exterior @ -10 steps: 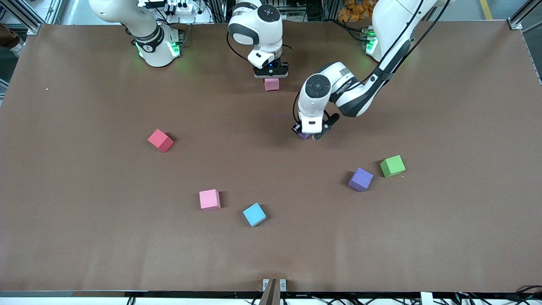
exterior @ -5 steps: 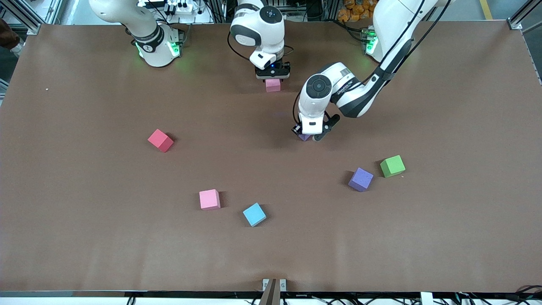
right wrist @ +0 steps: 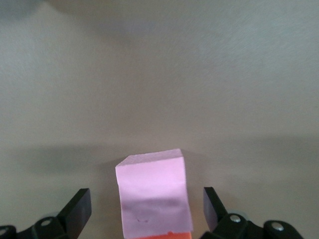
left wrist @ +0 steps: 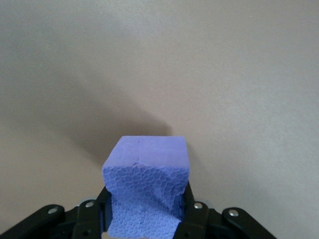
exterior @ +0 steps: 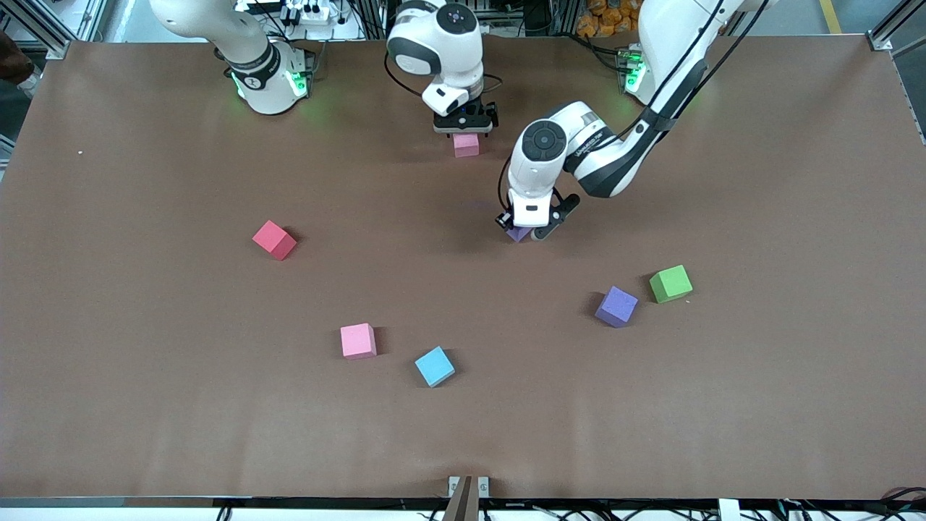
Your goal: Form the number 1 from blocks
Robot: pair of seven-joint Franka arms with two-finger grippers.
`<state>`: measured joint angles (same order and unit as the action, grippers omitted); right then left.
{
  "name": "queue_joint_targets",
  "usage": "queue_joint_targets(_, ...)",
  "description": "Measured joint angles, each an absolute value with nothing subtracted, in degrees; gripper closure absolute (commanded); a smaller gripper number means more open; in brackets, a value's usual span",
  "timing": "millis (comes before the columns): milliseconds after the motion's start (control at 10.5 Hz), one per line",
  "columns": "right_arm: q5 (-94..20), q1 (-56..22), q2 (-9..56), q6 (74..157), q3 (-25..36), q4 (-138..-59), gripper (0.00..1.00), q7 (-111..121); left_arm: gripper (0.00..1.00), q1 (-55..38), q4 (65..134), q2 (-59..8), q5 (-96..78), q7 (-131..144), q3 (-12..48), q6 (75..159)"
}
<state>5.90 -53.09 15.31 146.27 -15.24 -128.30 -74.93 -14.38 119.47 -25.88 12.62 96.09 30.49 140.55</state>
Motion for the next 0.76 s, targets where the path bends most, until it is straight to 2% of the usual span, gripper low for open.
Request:
queue_joint_targets(286, 6.3, -43.7, 6.6, 144.1, -21.6, -134.5, 0.01, -75.1, 1.00, -16.3, 119.4, -25.4, 13.4, 94.3, 30.7, 140.5)
queue_joint_targets(571, 6.8, -35.5, -1.1, 131.6, -23.9, -137.7, 0.01, -75.1, 1.00, -19.9, 119.4, -25.5, 15.9, 93.9, 30.7, 140.5)
queue_joint_targets(762, 7.0, -29.5, -4.1, 126.1, -24.1, -138.0, 0.01, -72.5, 1.00, -23.6, 119.2, -25.5, 16.4, 93.9, 30.9, 140.6)
